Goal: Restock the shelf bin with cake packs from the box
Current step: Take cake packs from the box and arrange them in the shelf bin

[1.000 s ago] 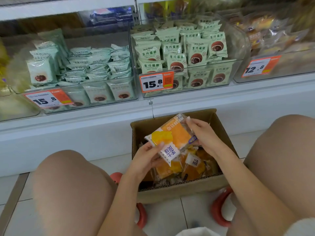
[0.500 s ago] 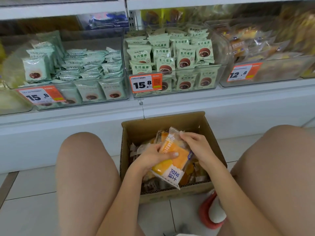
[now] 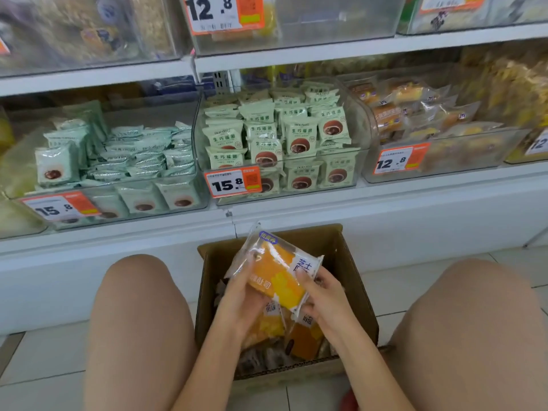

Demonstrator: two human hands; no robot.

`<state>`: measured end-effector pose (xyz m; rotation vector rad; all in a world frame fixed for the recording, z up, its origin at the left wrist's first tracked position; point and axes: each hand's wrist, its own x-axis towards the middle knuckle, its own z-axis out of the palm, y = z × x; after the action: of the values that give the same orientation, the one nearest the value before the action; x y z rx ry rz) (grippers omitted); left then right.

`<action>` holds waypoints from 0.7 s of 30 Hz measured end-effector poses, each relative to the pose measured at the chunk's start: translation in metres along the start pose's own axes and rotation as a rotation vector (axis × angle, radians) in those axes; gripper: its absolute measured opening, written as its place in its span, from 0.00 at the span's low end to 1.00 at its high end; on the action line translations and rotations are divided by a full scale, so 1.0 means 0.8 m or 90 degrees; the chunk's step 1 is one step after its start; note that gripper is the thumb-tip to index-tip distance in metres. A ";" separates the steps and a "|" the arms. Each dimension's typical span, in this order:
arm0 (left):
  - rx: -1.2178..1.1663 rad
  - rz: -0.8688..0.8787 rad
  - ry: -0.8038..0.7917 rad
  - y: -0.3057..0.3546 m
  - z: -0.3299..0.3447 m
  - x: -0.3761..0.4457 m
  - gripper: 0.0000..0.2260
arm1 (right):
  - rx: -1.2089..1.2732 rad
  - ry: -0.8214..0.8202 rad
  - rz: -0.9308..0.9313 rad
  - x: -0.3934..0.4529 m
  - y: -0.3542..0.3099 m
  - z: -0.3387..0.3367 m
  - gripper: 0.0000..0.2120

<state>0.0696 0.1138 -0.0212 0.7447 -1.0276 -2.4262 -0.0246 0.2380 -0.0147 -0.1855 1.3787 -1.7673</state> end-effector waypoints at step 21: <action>0.280 0.303 0.209 0.141 0.054 0.005 0.14 | -0.195 -0.023 -0.141 0.019 -0.131 0.036 0.08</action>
<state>0.0571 0.0614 0.0874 0.8789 -1.4240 -1.6328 -0.0726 0.2082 0.0797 -0.5519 1.6492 -1.7085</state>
